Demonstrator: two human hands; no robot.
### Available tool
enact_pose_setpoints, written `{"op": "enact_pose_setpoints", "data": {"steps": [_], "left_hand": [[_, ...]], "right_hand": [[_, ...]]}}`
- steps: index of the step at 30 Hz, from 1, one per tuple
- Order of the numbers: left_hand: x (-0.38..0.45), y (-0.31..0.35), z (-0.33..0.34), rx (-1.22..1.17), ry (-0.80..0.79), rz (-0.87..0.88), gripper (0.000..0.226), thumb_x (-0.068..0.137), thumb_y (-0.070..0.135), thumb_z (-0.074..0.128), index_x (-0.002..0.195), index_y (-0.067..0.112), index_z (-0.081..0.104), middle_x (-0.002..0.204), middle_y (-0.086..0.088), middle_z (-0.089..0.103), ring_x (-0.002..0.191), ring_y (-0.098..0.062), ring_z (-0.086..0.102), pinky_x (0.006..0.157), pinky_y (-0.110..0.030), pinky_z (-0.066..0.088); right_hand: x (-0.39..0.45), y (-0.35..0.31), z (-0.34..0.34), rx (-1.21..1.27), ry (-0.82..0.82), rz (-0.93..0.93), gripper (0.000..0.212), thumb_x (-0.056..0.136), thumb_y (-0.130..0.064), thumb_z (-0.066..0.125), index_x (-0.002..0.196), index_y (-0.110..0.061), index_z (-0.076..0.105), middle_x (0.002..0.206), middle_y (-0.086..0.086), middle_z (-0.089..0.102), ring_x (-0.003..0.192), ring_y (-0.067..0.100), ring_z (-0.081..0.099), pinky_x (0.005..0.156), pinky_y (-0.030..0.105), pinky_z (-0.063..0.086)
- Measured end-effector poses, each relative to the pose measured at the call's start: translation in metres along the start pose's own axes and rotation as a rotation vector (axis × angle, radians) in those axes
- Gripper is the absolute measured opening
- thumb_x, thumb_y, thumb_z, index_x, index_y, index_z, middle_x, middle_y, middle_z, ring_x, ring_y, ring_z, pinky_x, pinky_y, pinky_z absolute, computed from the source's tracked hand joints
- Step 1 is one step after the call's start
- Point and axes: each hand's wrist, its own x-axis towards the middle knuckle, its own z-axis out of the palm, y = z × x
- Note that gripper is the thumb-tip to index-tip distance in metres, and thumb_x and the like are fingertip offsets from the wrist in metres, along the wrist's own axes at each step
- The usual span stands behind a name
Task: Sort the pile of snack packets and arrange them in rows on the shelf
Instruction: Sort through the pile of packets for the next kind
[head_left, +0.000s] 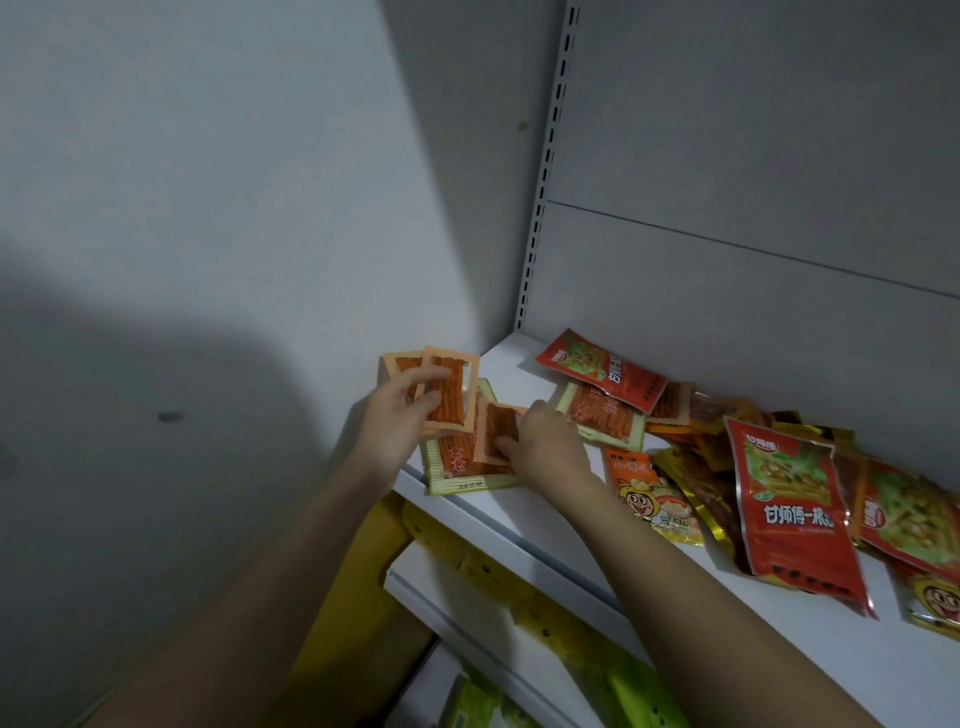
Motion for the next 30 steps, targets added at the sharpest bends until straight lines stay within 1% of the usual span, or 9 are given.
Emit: {"op": "enact_pose_setpoints", "data": {"steps": [5,7,12,15,19,21,24,27,30], "left_hand": [[-0.005,0.003,0.001,-0.022,0.022,0.002,0.027,0.103,0.002,0.047,0.109,0.013,0.071,0.119,-0.006,0.067,0.098,-0.016,0.070,0.071,-0.028,0.062],[-0.005,0.005,0.005,-0.039,0.049,0.010,0.027,0.103,0.002,0.047,0.105,0.014,0.071,0.117,-0.005,0.067,0.097,-0.018,0.070,0.075,-0.032,0.063],[-0.006,0.011,0.023,-0.091,0.114,0.037,0.028,0.104,0.005,0.047,0.102,0.019,0.072,0.112,0.001,0.068,0.092,-0.014,0.070,0.075,-0.031,0.062],[-0.007,0.015,0.035,-0.083,0.140,0.050,0.027,0.105,0.007,0.047,0.109,0.019,0.071,0.115,0.000,0.068,0.095,-0.014,0.069,0.072,-0.025,0.060],[-0.007,0.017,0.057,-0.088,0.201,0.093,0.028,0.104,0.005,0.047,0.112,0.020,0.069,0.122,-0.004,0.065,0.099,-0.014,0.065,0.071,-0.016,0.056],[-0.009,0.017,0.076,-0.115,0.177,0.079,0.028,0.104,0.005,0.047,0.111,0.021,0.069,0.121,-0.004,0.066,0.098,-0.012,0.066,0.076,-0.019,0.057],[-0.016,0.012,0.110,-0.085,0.048,0.031,0.023,0.103,0.016,0.053,0.111,0.020,0.074,0.119,-0.001,0.072,0.109,-0.016,0.067,0.097,-0.031,0.054],[-0.024,0.015,0.144,-0.151,-0.180,-0.034,0.022,0.103,0.024,0.055,0.109,0.016,0.074,0.106,-0.004,0.077,0.101,-0.020,0.073,0.090,-0.032,0.057],[-0.024,0.016,0.164,-0.171,-0.184,-0.029,0.016,0.097,0.010,0.063,0.109,0.016,0.071,0.108,-0.009,0.076,0.101,-0.026,0.072,0.091,-0.040,0.058]], "right_hand": [[0.004,0.002,-0.007,0.209,-0.138,0.132,0.035,0.086,-0.030,0.075,0.094,-0.010,0.048,0.081,0.002,0.050,0.088,0.024,0.056,0.066,0.031,0.040],[0.003,0.004,-0.008,0.261,-0.138,0.153,0.031,0.084,-0.028,0.078,0.091,-0.007,0.055,0.085,0.007,0.056,0.088,0.024,0.059,0.065,0.032,0.044],[-0.009,0.018,-0.009,0.468,-0.046,0.141,0.022,0.086,-0.009,0.071,0.106,-0.010,0.061,0.106,0.010,0.065,0.101,0.027,0.064,0.088,0.043,0.055],[-0.018,0.028,-0.026,0.717,-0.005,0.080,0.016,0.089,-0.002,0.064,0.093,-0.015,0.058,0.098,0.009,0.067,0.097,0.028,0.067,0.085,0.047,0.057],[-0.027,0.054,-0.068,1.049,-0.043,0.024,0.015,0.092,0.005,0.061,0.094,-0.009,0.058,0.084,0.006,0.068,0.080,0.021,0.068,0.073,0.038,0.059],[-0.027,0.072,-0.085,1.173,-0.049,0.021,0.017,0.091,0.007,0.061,0.089,-0.010,0.060,0.080,0.006,0.070,0.076,0.019,0.067,0.073,0.035,0.056],[-0.023,0.093,-0.100,1.251,-0.047,0.051,0.015,0.092,0.008,0.059,0.090,-0.007,0.059,0.087,0.014,0.071,0.082,0.027,0.068,0.086,0.047,0.055],[-0.019,0.105,-0.108,1.191,-0.026,0.059,0.012,0.091,0.007,0.060,0.097,-0.004,0.059,0.094,0.016,0.070,0.087,0.030,0.069,0.084,0.046,0.058],[-0.013,0.117,-0.112,1.076,-0.077,0.022,0.009,0.092,0.002,0.062,0.096,-0.005,0.060,0.092,0.014,0.071,0.086,0.028,0.071,0.075,0.040,0.060]]}}
